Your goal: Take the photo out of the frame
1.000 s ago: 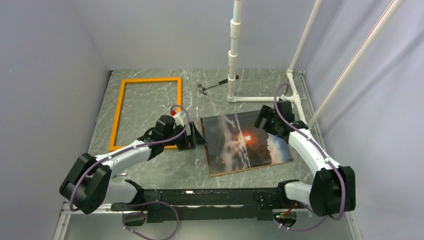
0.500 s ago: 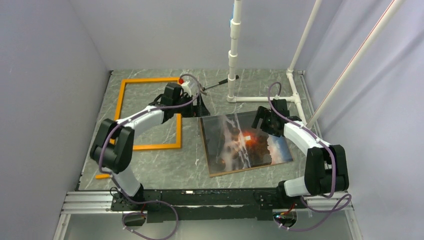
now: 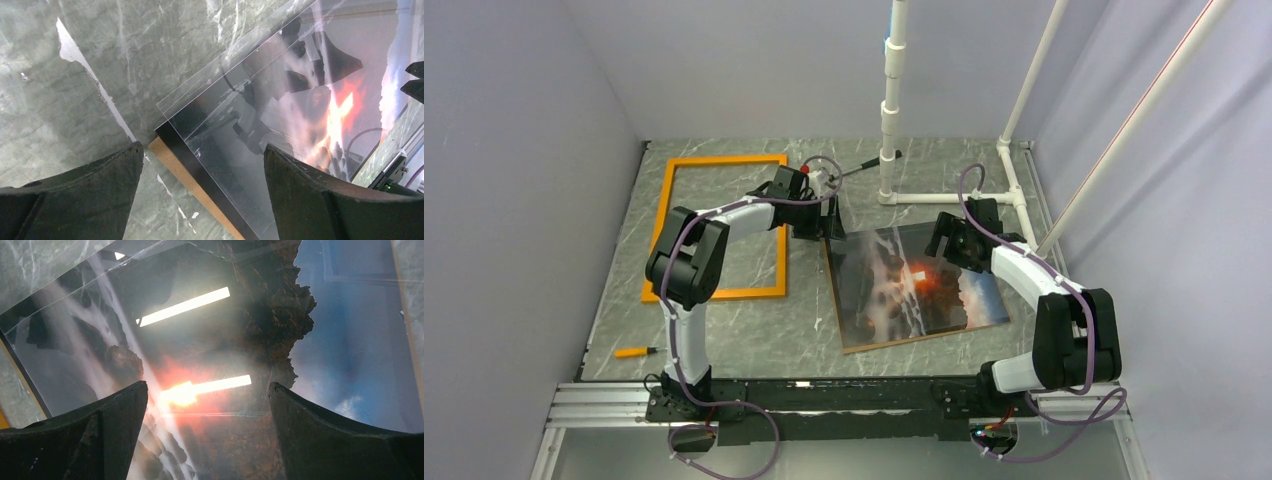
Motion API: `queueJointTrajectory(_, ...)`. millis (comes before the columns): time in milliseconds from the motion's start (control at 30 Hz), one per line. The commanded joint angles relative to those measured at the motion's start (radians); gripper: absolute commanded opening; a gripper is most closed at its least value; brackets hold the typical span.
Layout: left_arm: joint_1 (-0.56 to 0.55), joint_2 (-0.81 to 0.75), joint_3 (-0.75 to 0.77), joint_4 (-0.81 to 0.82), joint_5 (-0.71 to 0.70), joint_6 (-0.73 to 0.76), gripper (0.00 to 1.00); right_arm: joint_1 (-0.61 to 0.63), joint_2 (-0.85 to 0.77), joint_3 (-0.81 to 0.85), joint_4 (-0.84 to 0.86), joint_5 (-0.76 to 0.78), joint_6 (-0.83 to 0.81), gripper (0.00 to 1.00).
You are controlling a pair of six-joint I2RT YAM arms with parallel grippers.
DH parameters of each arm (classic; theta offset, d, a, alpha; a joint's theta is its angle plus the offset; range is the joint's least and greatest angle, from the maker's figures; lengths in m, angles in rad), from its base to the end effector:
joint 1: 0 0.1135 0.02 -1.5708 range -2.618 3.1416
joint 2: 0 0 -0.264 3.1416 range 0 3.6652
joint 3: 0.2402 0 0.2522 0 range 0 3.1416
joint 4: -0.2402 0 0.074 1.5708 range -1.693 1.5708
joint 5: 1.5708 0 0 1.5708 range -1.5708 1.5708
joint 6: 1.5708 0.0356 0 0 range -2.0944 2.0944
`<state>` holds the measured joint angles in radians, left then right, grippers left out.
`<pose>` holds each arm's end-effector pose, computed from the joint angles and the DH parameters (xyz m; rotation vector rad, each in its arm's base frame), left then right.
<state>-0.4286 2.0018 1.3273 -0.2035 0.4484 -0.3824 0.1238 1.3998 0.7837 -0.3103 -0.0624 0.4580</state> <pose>0.3818 -0.1914 0.1656 0.2671 2.5286 -0.8918 0.2731 0.0362 0.1935 0.3938 2.4925 0.3170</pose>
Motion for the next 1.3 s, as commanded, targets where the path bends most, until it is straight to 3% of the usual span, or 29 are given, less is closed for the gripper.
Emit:
queueJointTrajectory(0,0.002,0.019,0.033,0.027,0.051,0.028,0.93,-0.003,0.001,-0.011,0.042,-0.011,-0.019,0.92)
queueJointTrajectory(400,0.002,0.090,0.097,0.007,0.073,0.068,0.92,-0.003,0.007,-0.018,0.045,-0.016,-0.019,0.91)
queueJointTrajectory(1267,0.002,-0.060,-0.058,0.140,0.167,-0.022,0.84,-0.003,0.017,-0.013,0.039,-0.028,-0.009,0.91)
